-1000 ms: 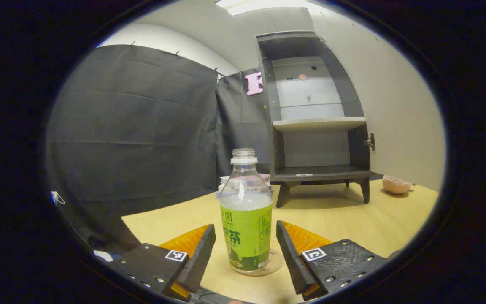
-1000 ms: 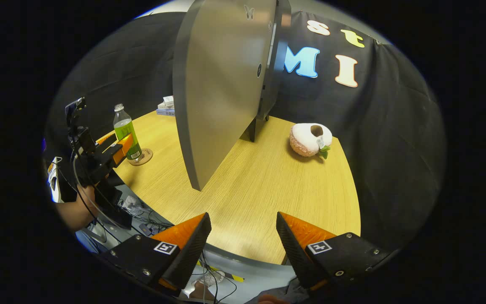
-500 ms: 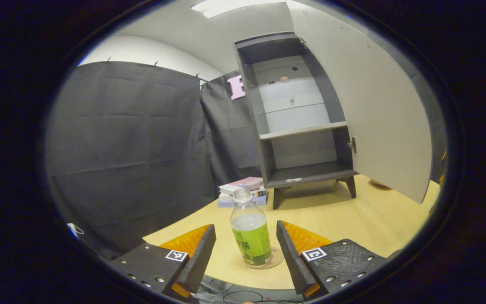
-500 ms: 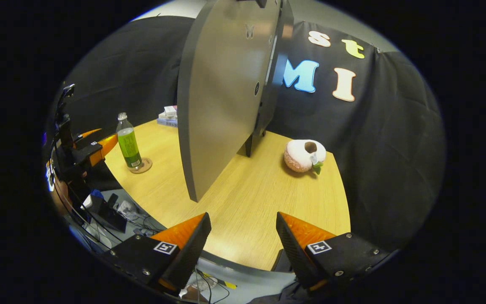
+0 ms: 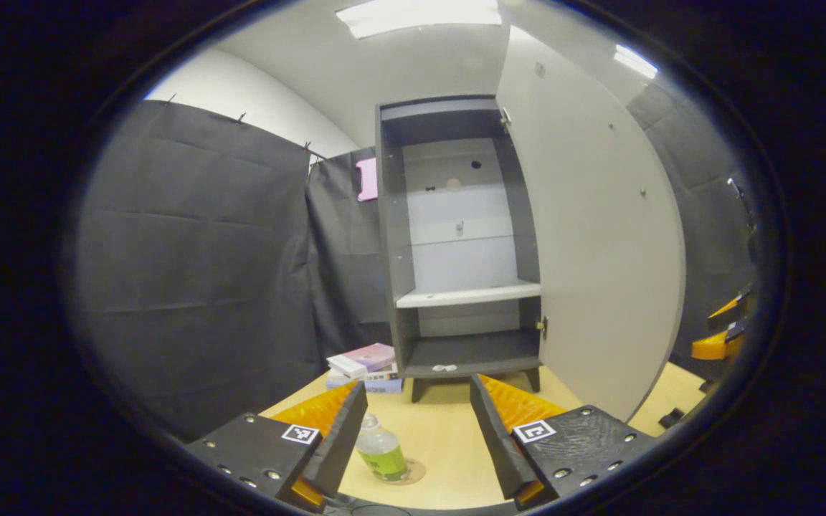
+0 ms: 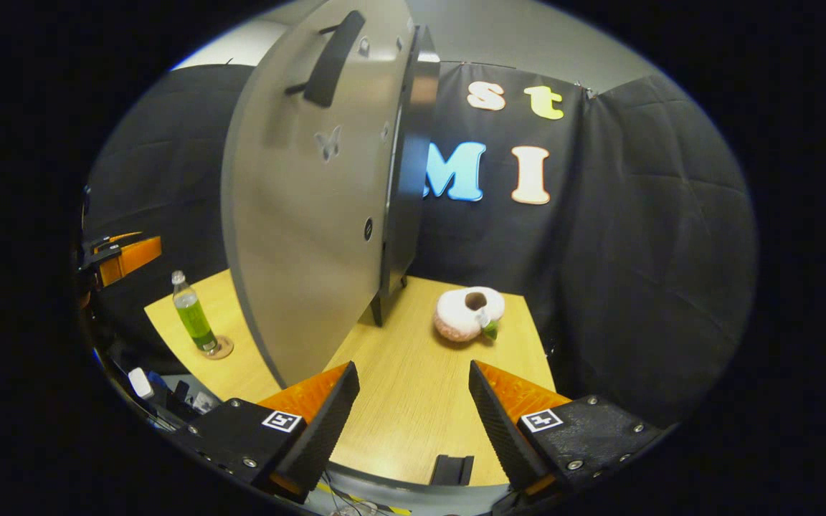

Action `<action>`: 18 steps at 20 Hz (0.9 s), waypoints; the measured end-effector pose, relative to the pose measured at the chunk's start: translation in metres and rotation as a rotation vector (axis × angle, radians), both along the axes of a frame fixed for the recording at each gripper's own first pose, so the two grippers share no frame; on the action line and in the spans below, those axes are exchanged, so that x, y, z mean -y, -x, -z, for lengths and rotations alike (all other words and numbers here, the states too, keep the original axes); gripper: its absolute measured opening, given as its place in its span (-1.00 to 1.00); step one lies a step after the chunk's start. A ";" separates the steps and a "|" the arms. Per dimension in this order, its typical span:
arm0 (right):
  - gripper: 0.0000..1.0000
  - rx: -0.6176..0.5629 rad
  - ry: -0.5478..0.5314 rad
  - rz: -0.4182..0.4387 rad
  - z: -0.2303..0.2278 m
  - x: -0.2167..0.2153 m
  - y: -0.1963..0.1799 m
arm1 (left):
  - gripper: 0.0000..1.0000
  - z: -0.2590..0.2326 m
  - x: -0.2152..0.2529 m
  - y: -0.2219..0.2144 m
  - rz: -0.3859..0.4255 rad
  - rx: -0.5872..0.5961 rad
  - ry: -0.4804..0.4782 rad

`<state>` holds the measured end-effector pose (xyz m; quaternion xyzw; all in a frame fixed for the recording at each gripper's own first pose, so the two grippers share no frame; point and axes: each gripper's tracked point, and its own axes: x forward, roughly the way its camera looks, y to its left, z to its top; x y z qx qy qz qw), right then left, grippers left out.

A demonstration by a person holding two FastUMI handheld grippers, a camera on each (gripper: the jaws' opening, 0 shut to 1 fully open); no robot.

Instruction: Open the cabinet door with the right hand, grasp the bottle in the cabinet with the left hand and place it on the coaster, then close the cabinet door with the right hand.

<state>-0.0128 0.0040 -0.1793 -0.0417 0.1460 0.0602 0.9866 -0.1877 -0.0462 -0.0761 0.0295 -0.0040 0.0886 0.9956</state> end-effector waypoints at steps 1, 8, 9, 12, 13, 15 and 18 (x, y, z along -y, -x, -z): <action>0.90 0.035 -0.006 0.012 -0.019 0.004 -0.006 | 0.72 -0.011 0.009 -0.001 0.026 -0.001 0.011; 0.93 0.221 -0.229 -0.020 -0.132 -0.019 -0.030 | 0.65 -0.078 0.024 0.011 0.052 -0.016 -0.035; 0.89 0.226 -0.254 -0.021 -0.141 -0.022 -0.030 | 0.70 -0.080 0.024 0.009 0.058 -0.028 -0.037; 0.89 0.252 -0.297 -0.025 -0.164 -0.031 -0.031 | 0.65 -0.092 0.016 0.000 0.063 -0.011 -0.017; 0.88 0.251 -0.298 -0.028 -0.166 -0.035 -0.031 | 0.70 -0.092 0.014 -0.002 0.063 -0.015 -0.014; 0.88 0.246 -0.286 -0.030 -0.168 -0.042 -0.030 | 0.72 -0.098 0.011 -0.003 0.080 -0.007 -0.007; 0.86 0.264 -0.229 -0.005 -0.173 -0.046 -0.031 | 0.72 -0.105 -0.012 -0.021 0.083 0.003 -0.003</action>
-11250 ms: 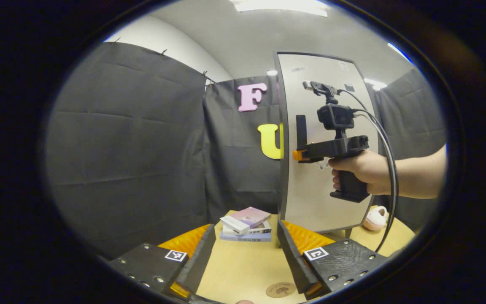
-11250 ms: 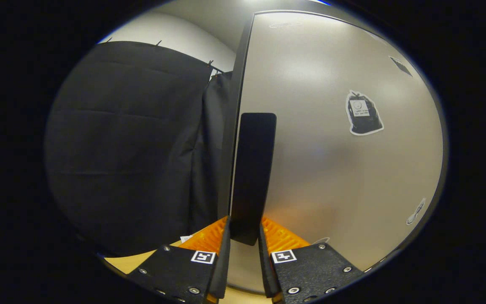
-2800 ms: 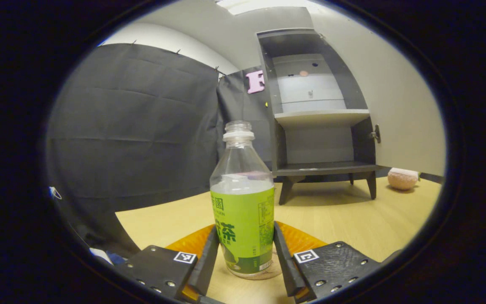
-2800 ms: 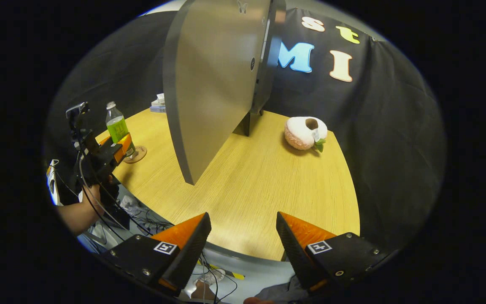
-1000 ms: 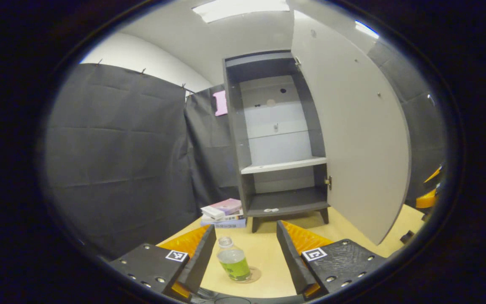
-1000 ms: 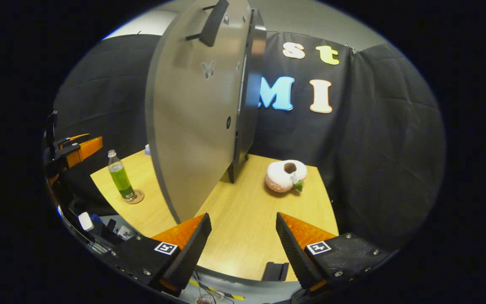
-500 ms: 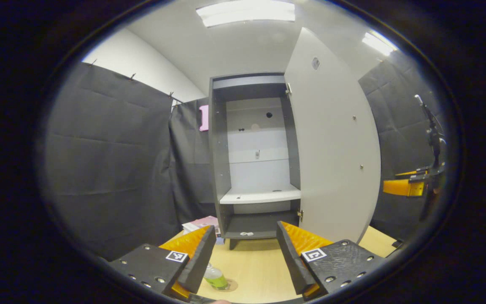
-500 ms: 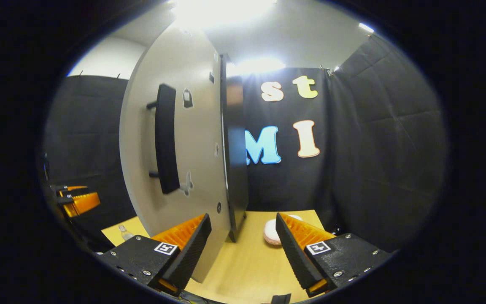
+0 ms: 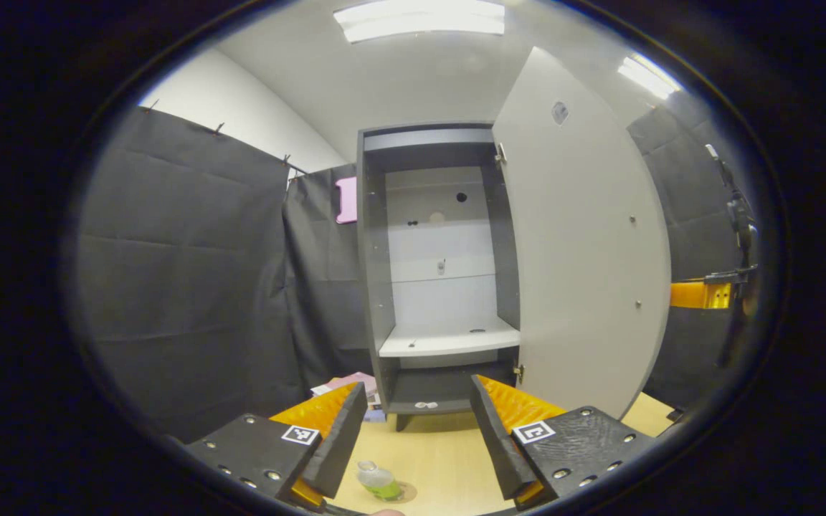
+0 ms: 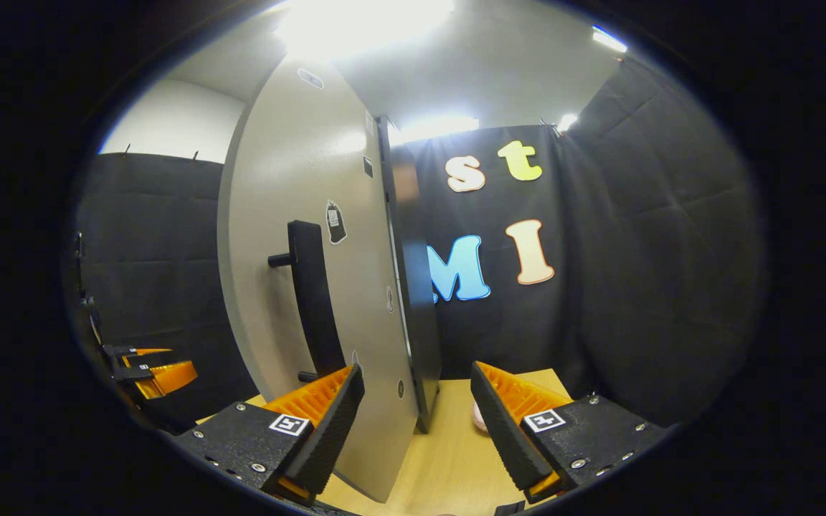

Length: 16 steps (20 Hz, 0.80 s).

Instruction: Open the cabinet door with the right hand, grasp the bottle in the cabinet with the left hand and place it on the coaster, then close the cabinet door with the right hand.

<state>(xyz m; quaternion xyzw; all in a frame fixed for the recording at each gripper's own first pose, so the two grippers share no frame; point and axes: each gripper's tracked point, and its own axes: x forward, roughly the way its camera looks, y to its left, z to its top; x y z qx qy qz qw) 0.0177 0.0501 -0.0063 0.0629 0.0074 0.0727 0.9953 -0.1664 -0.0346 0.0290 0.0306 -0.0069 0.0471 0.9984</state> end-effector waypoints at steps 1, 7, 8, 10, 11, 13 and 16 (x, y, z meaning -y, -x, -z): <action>0.86 0.003 0.024 0.010 -0.001 -0.003 0.001 | 0.72 0.001 -0.006 -0.006 0.004 0.003 0.007; 0.85 -0.037 -0.037 -0.004 -0.003 -0.044 -0.006 | 0.65 0.014 -0.040 -0.040 0.018 -0.016 0.035; 0.85 -0.035 -0.042 -0.007 -0.006 -0.052 -0.007 | 0.72 0.016 -0.045 -0.043 0.018 -0.019 0.038; 0.86 -0.039 -0.036 -0.014 -0.011 -0.072 -0.011 | 0.72 0.016 -0.060 -0.052 0.008 -0.013 0.027; 0.86 -0.039 -0.034 -0.023 -0.012 -0.083 -0.013 | 0.70 0.016 -0.067 -0.056 0.010 -0.013 0.021; 0.87 -0.035 -0.033 -0.036 -0.012 -0.104 -0.015 | 0.70 0.017 -0.081 -0.065 0.015 -0.016 0.014; 0.86 -0.047 -0.034 -0.047 -0.009 -0.132 -0.025 | 0.72 0.023 -0.104 -0.081 0.017 -0.016 0.033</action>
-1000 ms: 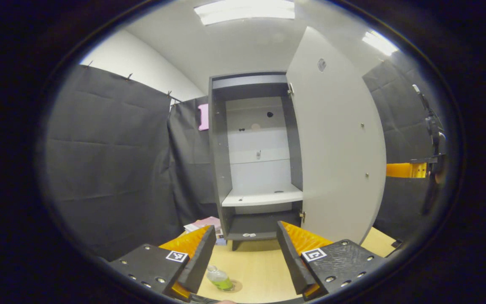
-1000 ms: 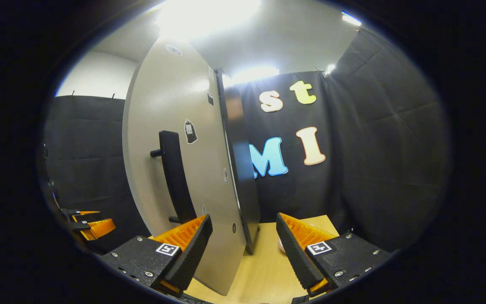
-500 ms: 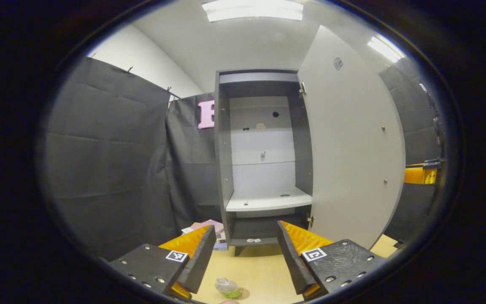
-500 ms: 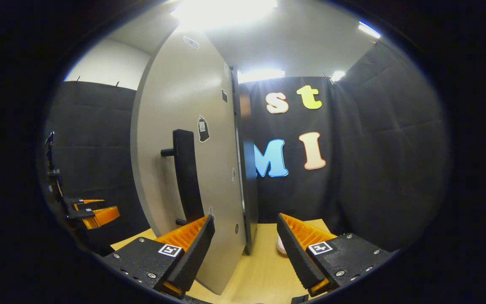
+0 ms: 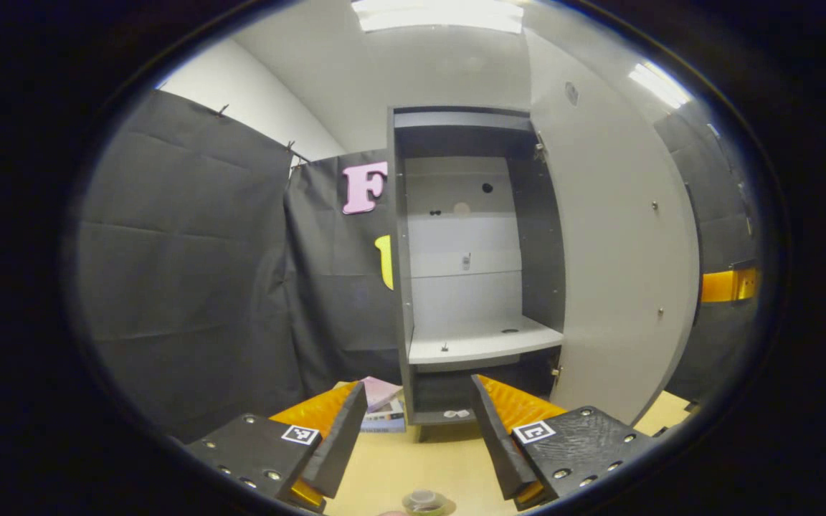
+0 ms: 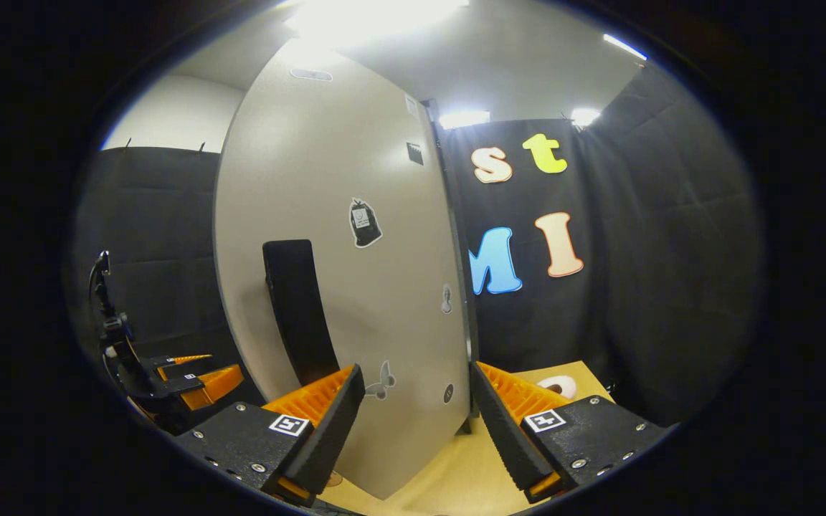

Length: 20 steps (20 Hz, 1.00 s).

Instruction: Open the cabinet door with the right hand, grasp the bottle in the cabinet with the left hand and place it on the coaster, then close the cabinet door with the right hand.

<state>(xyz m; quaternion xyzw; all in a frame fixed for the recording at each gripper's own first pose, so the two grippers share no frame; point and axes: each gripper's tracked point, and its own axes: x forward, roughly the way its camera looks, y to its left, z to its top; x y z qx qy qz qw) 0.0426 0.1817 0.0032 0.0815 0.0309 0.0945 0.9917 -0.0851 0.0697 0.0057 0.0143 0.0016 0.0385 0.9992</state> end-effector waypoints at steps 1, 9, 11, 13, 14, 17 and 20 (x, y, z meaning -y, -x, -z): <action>0.87 0.000 -0.003 0.004 -0.001 -0.008 -0.004 | 0.65 0.002 -0.005 -0.004 0.008 -0.008 0.005; 0.87 0.037 0.000 -0.003 0.000 -0.075 -0.047 | 0.65 0.013 -0.054 -0.034 0.051 -0.027 -0.052; 0.79 0.053 -0.004 -0.002 -0.004 -0.087 -0.048 | 0.72 0.014 -0.063 -0.038 0.066 -0.026 -0.053; 0.87 0.066 0.006 0.019 -0.005 -0.089 -0.049 | 0.72 0.014 -0.068 -0.044 0.077 -0.034 -0.043; 0.87 0.075 0.011 0.031 -0.006 -0.090 -0.049 | 0.72 0.017 -0.067 -0.046 0.084 -0.039 -0.034; 0.87 0.102 0.059 0.095 -0.007 -0.087 -0.061 | 0.72 0.009 -0.063 -0.046 0.090 -0.029 0.008; 0.87 0.110 0.105 0.148 0.000 -0.080 -0.070 | 0.72 0.002 -0.043 -0.059 0.101 -0.030 0.012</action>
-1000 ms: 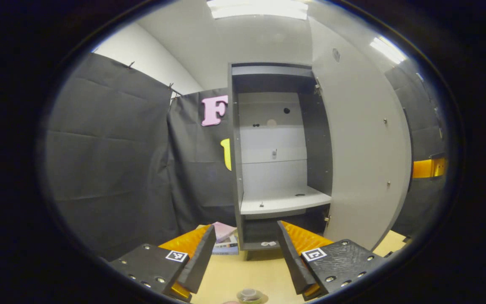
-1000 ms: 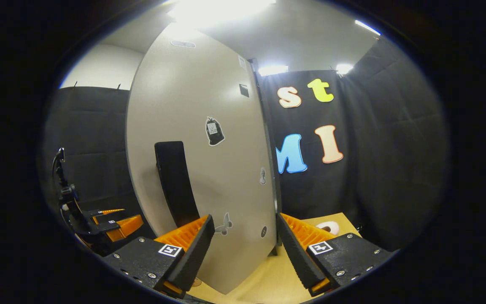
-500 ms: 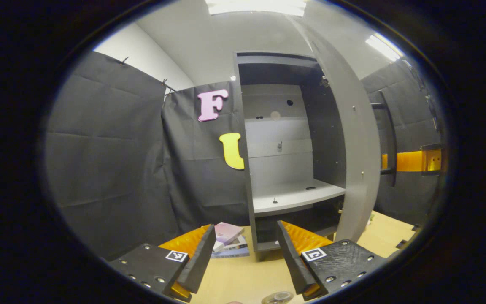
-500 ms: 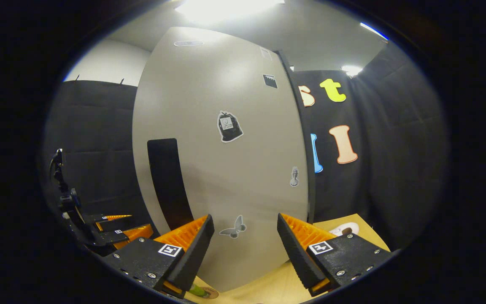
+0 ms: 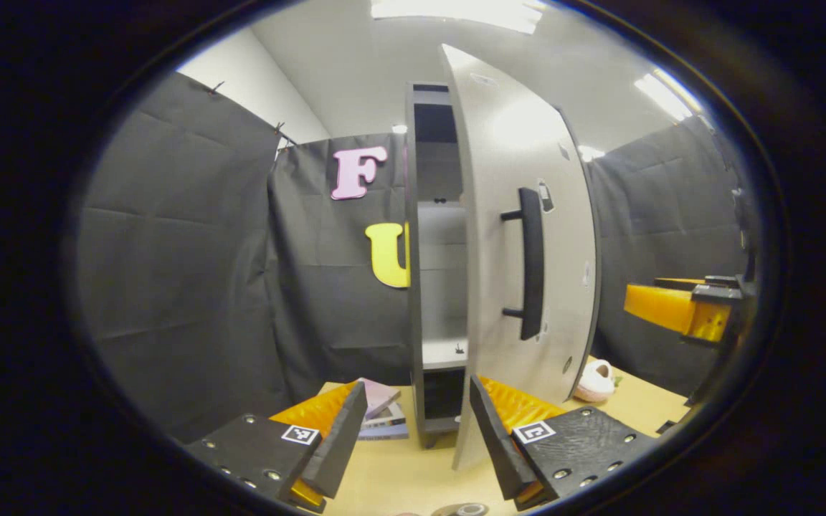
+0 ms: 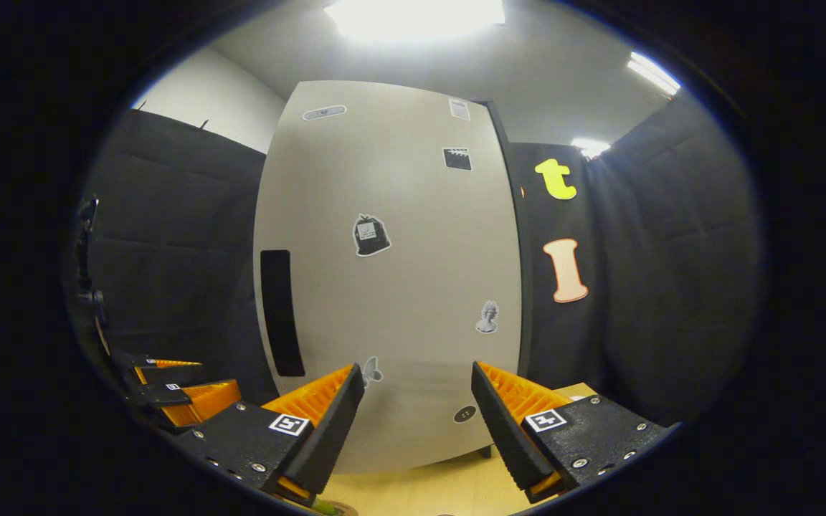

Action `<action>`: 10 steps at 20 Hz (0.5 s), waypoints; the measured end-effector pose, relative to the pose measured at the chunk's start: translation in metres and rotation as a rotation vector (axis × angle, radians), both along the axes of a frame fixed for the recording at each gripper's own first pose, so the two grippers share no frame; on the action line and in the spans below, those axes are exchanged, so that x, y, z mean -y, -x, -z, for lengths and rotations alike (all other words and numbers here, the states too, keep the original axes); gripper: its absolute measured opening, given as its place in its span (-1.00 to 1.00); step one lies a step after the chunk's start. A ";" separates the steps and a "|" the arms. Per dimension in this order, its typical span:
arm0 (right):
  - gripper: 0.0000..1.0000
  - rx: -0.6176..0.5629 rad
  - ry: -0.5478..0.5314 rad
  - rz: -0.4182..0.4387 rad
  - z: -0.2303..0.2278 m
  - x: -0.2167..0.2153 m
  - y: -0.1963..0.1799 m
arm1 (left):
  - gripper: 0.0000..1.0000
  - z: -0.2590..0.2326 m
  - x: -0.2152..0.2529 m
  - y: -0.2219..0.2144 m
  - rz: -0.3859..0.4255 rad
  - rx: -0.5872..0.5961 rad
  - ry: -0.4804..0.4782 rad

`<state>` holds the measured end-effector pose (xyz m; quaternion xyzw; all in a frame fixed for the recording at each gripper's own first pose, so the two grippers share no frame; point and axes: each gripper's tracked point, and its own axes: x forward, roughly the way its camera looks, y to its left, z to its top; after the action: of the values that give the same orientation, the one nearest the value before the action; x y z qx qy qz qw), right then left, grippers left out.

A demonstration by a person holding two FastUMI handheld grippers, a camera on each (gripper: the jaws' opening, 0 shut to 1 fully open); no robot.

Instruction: Open the cabinet door with the right hand, grasp the bottle in the cabinet with the left hand and place it on the coaster, then close the cabinet door with the right hand.

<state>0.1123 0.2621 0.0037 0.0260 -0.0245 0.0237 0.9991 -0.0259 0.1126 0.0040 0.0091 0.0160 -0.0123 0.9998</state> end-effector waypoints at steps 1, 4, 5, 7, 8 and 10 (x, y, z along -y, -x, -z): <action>0.87 -0.011 0.002 0.000 0.007 0.003 -0.006 | 0.72 -0.002 0.008 -0.004 0.000 0.007 -0.004; 0.87 -0.033 -0.021 0.024 0.021 0.014 -0.017 | 0.72 -0.007 0.032 -0.010 -0.005 0.003 -0.010; 0.87 -0.052 -0.028 0.038 0.027 0.017 -0.021 | 0.72 -0.010 0.042 -0.012 -0.004 0.007 -0.015; 0.88 -0.092 -0.046 0.054 0.038 0.024 -0.023 | 0.72 -0.020 0.060 -0.019 0.001 0.028 -0.046; 0.87 -0.092 -0.054 0.067 0.036 0.029 -0.024 | 0.65 -0.023 0.069 -0.022 0.007 0.032 -0.060; 0.88 -0.061 -0.052 0.075 0.027 0.033 -0.022 | 0.72 -0.029 0.089 -0.030 0.023 0.043 -0.072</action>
<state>0.1347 0.2292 -0.0229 0.0516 0.0042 -0.0152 0.9985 0.0039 0.0234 0.0326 0.0455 -0.0049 -0.0230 0.9987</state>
